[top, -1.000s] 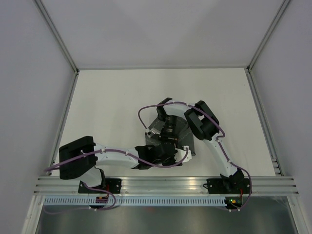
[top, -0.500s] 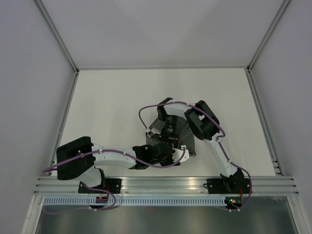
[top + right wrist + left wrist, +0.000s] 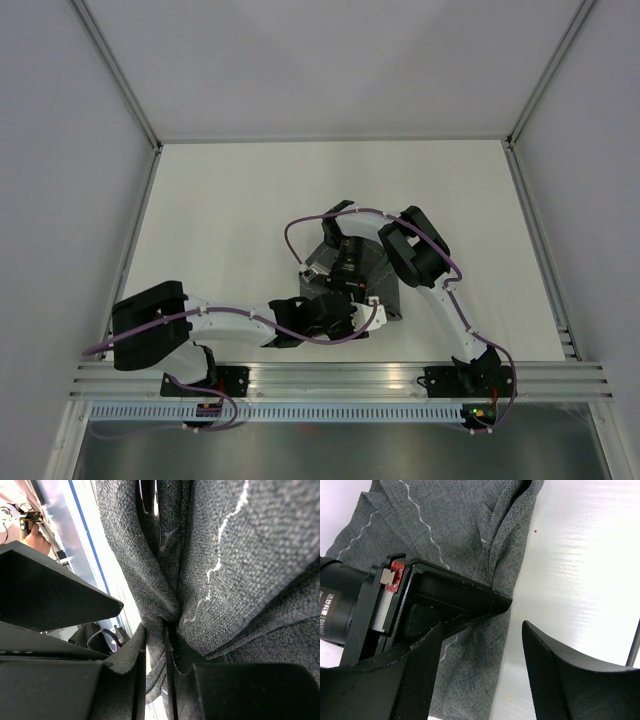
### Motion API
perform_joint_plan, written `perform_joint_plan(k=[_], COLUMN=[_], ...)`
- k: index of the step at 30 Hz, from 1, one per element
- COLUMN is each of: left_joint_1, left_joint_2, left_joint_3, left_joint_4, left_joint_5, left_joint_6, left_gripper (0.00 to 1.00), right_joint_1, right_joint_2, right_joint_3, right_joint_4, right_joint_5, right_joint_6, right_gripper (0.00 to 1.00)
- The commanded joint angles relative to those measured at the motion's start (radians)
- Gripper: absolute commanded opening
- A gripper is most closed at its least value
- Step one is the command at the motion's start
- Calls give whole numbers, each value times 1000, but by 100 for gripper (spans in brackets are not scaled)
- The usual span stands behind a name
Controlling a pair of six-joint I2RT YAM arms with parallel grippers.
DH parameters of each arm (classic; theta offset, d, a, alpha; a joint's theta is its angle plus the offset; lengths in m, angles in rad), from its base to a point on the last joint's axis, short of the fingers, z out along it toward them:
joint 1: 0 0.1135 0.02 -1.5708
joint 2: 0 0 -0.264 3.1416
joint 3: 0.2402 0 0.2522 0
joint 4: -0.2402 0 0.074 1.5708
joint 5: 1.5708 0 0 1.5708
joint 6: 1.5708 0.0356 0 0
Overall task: Fold the napkin, place the utensils inside, and roll it up
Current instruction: Roll the napkin at the center of the board.
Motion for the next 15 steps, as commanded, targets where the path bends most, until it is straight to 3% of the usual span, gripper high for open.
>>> perform_joint_plan(k=[1, 15], left_joint_1=[20, 20], left_joint_2=[-42, 4], left_joint_3=[-43, -10], left_joint_4=[-75, -114], left_joint_5=[-42, -10], left_joint_6=[-65, -47], left_gripper=[69, 69], right_joint_1=[10, -34], right_joint_2=[64, 50], right_joint_3=[-25, -70], right_joint_4=[246, 251], right_joint_5=[151, 181], right_joint_6=[-48, -66], right_gripper=[1, 0])
